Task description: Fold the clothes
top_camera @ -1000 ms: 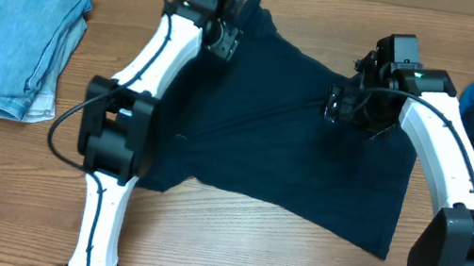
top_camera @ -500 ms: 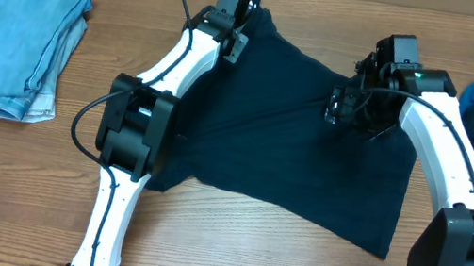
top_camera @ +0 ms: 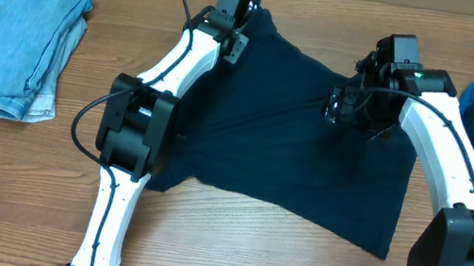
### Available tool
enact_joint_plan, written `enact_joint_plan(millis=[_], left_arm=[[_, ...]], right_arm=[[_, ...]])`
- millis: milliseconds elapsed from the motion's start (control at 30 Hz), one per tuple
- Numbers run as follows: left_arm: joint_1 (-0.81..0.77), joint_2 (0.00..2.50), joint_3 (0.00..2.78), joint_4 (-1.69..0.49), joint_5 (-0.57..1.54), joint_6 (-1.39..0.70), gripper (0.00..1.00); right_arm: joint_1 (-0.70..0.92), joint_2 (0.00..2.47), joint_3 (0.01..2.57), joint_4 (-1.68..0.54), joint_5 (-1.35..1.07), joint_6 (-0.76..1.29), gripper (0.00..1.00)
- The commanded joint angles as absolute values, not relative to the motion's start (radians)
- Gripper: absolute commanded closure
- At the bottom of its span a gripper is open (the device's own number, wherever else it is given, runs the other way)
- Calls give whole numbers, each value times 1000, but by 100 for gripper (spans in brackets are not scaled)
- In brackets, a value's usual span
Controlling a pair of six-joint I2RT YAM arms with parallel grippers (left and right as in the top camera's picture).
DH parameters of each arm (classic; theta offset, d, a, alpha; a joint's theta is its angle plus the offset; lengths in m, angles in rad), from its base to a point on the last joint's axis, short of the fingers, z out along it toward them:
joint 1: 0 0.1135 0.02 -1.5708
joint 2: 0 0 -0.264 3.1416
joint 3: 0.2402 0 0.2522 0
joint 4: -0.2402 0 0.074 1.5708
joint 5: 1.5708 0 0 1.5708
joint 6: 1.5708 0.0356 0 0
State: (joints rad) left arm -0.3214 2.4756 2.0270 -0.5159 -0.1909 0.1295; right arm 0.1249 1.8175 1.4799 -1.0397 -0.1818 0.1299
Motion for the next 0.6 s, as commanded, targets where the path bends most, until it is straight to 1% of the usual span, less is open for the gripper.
enact_joint_plan(millis=[0,167,233,300,333,567], left_arm=[[-335,2498,2028,-519,-191,127,49],[-341,2498,2023,-522,-155,127,44],[-341,2498,2023,-520,-164,127,45],[-341,2498,2022,-523,-164,127,53],[-341,2498,2018,-522,-164,127,55],[-341,2498,1988,-497,-164,127,55]], right_arm=[[122,1814,1489,-1034,-176,126,12],[122,1814,1489,-1033,-176,126,12],[122,1814,1489,-1033,-176,126,12],[122,1814,1489,-1034,-176,126,12],[122,1814,1489,-1034,-176,126,12],[122,1814,1489,-1038,-176,126,12]])
